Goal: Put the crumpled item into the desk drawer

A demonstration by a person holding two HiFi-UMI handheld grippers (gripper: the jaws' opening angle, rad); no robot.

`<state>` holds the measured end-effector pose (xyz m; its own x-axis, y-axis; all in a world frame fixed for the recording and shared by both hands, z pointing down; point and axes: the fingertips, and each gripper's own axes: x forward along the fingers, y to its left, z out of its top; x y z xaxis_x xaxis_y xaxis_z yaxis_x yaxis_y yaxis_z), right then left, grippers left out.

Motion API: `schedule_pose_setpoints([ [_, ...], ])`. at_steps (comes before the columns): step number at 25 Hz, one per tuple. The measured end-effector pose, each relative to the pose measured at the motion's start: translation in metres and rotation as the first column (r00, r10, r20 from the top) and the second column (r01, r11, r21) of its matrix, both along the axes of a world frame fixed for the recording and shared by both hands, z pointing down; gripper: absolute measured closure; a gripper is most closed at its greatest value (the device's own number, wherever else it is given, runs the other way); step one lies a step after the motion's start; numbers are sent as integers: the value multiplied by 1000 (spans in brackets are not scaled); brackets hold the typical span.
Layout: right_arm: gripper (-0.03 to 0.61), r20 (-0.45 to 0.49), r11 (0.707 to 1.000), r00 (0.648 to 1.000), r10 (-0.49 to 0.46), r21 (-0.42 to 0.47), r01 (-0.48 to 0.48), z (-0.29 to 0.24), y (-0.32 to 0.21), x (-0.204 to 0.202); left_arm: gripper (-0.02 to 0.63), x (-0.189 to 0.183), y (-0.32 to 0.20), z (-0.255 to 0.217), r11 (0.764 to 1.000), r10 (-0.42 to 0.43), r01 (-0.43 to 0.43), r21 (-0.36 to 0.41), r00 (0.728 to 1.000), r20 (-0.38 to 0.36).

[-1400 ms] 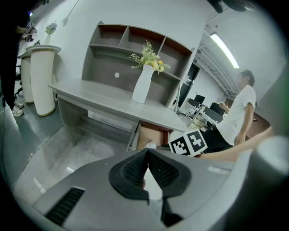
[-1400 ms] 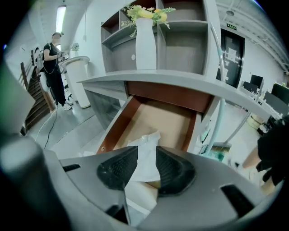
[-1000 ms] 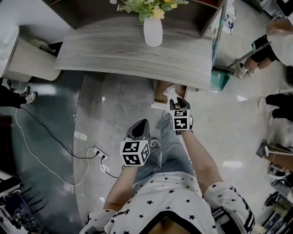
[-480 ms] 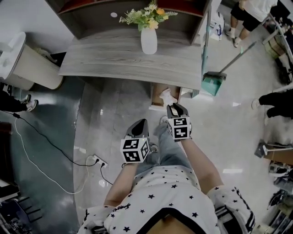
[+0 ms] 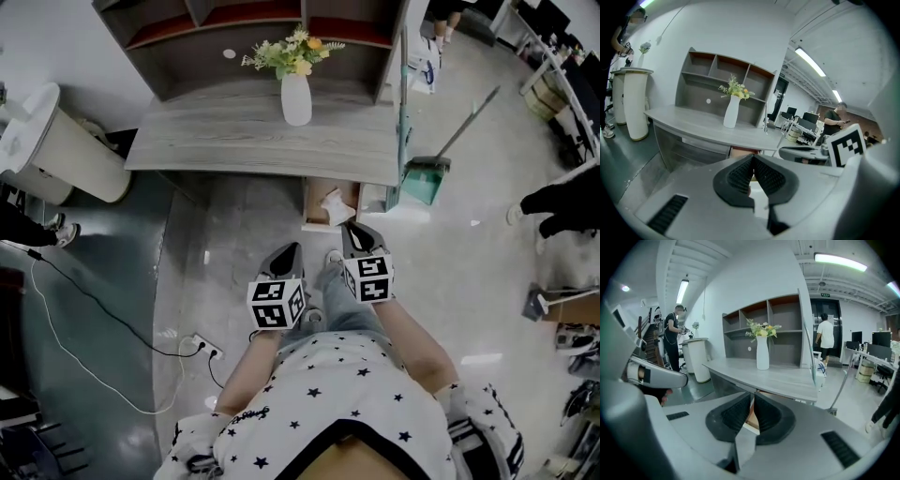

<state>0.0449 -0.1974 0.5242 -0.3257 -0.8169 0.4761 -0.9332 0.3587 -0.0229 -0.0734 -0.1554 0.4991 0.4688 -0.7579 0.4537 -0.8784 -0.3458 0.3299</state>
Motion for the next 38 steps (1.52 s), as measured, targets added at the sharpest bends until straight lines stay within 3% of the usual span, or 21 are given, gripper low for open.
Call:
schedule_pose_setpoints([
  [16, 584, 88, 991, 996, -14, 136, 2, -74, 43, -6, 601, 3, 15, -30, 995, 57, -57, 77, 998, 2],
  [38, 586, 117, 992, 993, -28, 123, 14, -72, 46, -8, 601, -2, 18, -28, 997, 25, -25, 71, 1000, -6],
])
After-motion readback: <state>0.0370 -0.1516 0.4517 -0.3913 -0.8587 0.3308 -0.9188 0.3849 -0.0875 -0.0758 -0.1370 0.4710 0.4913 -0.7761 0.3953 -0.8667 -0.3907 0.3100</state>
